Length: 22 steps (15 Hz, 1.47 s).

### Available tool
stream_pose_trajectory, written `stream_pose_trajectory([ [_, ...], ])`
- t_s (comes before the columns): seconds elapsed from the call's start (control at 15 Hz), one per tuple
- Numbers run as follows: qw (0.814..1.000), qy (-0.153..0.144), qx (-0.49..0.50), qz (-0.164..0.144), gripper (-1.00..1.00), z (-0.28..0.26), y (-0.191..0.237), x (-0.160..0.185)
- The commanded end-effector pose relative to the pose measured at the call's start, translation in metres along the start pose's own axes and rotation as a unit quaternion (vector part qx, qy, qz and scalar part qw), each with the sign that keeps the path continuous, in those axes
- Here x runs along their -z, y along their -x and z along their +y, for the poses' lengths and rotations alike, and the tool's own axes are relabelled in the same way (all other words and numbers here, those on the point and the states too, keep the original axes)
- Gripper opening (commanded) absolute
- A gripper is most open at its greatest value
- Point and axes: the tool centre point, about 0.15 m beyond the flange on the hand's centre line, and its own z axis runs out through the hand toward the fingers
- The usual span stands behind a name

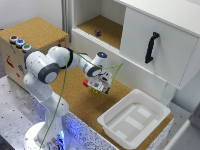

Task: Take the yellow block and rotate it right

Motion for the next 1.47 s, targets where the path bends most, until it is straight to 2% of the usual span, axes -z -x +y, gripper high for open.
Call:
stream_pose_trajectory([
  [0.0,1.000,0.018,-0.009,-0.021,-1.00,-0.003,-0.013,-0.008],
  [0.53,0.999,0.033,-0.006,-0.019,-1.00,-0.001,0.003,0.011],
  [0.93,1.000,0.021,-0.006,-0.017,-1.00,0.002,0.007,0.021],
  [1.07,0.999,0.014,-0.014,-0.026,-1.00,0.004,0.004,0.025],
  [1.27,0.997,-0.008,-0.073,-0.025,-1.00,0.016,0.001,0.030],
  [1.4,0.991,-0.011,-0.130,-0.016,-1.00,0.014,-0.005,0.037],
])
